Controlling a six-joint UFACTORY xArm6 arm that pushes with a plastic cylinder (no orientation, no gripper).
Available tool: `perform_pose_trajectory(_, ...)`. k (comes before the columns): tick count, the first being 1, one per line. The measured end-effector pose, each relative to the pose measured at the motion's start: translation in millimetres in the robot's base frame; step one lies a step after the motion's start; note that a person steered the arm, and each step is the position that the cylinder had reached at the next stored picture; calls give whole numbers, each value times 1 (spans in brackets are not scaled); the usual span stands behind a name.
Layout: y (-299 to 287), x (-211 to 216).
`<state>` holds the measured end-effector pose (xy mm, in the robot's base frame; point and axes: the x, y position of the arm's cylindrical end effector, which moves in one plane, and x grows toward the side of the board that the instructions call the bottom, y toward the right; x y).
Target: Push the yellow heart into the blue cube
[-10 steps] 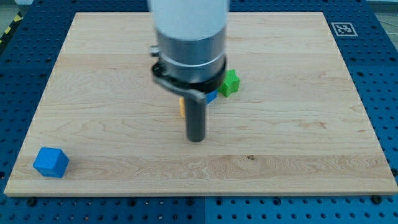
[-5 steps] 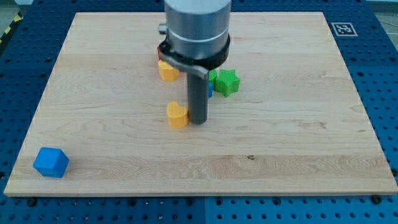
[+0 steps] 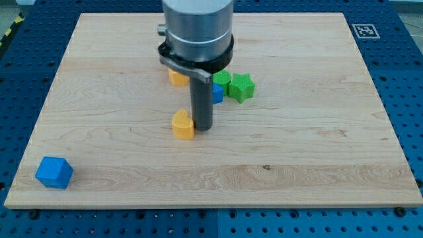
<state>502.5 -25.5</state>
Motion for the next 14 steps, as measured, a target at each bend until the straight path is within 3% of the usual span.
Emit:
perform_pose_trajectory(4,-114,-5)
perform_pose_trajectory(7,-167,-29)
perform_pose_trajectory(10,-172,-21)
perform_pose_trajectory(12,-173,16)
perform_pose_trajectory(14,-178,25)
